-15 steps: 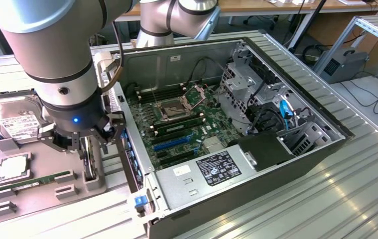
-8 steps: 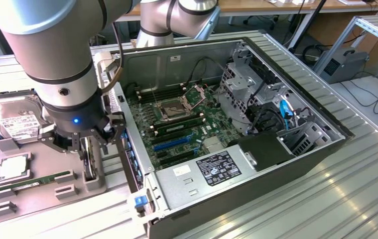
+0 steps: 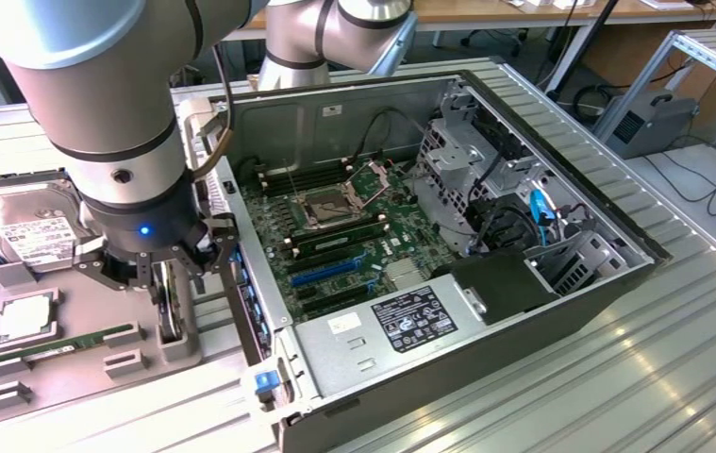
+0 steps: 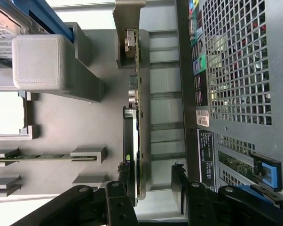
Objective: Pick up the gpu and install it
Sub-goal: 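Pick up the gpu and move the gpu toward the slot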
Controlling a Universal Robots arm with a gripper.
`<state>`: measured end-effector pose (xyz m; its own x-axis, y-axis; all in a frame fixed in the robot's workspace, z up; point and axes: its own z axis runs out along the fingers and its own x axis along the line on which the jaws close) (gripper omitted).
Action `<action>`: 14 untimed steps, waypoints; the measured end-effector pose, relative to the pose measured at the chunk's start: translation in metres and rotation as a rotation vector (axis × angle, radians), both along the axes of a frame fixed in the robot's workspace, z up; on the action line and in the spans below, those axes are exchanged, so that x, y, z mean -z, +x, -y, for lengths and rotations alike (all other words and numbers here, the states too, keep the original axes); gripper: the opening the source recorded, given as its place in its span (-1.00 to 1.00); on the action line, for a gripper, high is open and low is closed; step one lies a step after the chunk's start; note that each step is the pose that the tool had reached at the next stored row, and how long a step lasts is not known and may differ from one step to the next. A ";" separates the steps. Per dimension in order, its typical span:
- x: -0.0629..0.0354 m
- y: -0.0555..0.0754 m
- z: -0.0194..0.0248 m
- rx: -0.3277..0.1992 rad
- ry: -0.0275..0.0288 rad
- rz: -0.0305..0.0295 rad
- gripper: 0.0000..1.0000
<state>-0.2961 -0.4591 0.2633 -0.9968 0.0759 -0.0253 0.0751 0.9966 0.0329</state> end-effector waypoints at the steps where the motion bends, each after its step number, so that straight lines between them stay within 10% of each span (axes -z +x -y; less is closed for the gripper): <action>1: 0.0002 0.000 0.0000 0.000 -0.0001 0.0001 -0.04; 14: 0.0034 0.000 0.0000 0.000 -0.0009 0.0000 -0.04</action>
<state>-0.2962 -0.4591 0.2599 -0.9968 0.0759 -0.0253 0.0751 0.9967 0.0320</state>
